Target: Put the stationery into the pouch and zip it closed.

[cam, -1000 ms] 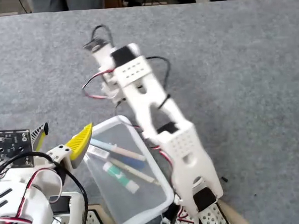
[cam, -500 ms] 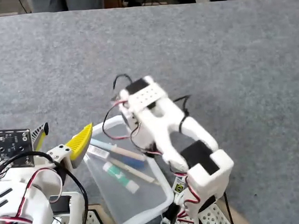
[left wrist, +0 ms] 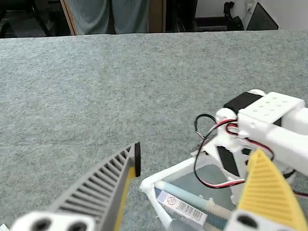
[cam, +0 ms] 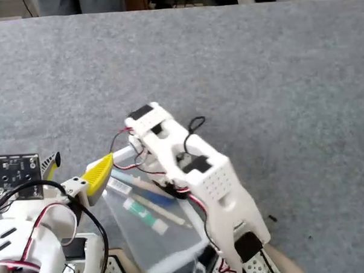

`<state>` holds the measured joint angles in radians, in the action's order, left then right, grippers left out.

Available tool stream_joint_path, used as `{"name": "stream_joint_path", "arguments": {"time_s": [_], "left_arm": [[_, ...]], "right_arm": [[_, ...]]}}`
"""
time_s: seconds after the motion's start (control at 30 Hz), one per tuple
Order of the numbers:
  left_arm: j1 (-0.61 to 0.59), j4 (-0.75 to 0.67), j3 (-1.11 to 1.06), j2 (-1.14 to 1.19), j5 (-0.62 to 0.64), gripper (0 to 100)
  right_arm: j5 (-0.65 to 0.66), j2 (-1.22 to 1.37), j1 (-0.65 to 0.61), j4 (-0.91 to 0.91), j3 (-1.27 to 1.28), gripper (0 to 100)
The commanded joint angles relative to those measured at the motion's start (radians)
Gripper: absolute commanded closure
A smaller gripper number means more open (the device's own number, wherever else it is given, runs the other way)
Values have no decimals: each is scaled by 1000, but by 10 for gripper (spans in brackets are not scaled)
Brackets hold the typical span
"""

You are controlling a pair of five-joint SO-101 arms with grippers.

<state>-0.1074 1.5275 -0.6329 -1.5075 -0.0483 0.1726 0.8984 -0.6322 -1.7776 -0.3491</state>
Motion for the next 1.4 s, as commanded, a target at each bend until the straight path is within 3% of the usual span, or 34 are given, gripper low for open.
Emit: {"name": "stream_joint_path", "arguments": {"time_s": [0.0, 0.27, 0.4, 0.53, 0.8, 1.0, 1.2, 1.37], "left_arm": [[-2, -3, 39, 8, -9, 639], [-2, -5, 39, 8, -9, 639], [-2, 3, 39, 8, -9, 639], [-2, 5, 39, 8, -9, 639], [-7, -3, 30, 8, -9, 639], [-5, -3, 30, 8, -9, 639], [-2, 2, 36, 8, -9, 639], [-2, -3, 38, 8, -9, 639]], "right_arm": [[-54, 47, -77, 15, -341, 949], [-107, 105, -109, 12, -722, 949], [-106, 24, -83, 9, -691, 946], [-101, -180, -31, 9, -510, 929], [-40, -740, 138, 9, 200, 658], [40, -966, 270, 15, 657, 652], [54, -987, 413, 14, 814, 652], [143, -987, 511, 14, 883, 652]]}}
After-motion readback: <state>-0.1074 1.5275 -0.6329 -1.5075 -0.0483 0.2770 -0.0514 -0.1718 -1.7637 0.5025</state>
